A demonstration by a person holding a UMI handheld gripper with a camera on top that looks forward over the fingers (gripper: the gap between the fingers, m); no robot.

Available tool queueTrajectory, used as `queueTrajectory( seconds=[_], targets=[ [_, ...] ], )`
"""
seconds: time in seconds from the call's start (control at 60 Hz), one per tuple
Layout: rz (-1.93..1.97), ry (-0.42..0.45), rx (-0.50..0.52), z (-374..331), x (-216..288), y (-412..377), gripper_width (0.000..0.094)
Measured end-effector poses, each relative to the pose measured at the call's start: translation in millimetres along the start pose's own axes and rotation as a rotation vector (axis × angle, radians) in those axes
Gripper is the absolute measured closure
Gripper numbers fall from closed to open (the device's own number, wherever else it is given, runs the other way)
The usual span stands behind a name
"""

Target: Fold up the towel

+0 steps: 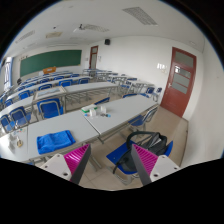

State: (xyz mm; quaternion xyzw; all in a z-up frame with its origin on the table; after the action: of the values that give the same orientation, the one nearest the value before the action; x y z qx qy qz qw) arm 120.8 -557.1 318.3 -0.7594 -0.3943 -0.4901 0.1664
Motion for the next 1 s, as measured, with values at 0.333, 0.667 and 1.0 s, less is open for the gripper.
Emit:
queueTrajectory(
  seconds=[0.333,0.667,1.0],
  targets=[
    [-0.069,-0.109,0.076,47.8,-81.8,-103.6,0.0082],
    [-0.185,-0.129,0.52,100.9,-129.9,-379.4,0.0082],
    [-0.322,-0.139,0.617,211.3,-144.0,-511.9,0.0092]
  ],
)
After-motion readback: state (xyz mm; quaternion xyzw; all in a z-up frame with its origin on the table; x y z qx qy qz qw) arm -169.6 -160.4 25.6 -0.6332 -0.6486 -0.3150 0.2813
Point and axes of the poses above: the point between the fingertips, and its own axes, seen from behind it with the camera up: y to the right, x up, z forward, the way the camera looks, the point moved 3 cm from there along -z, backward, against the way the camera looks, and after that the axes turned 3 degrees about y, right-handed, at the moved point
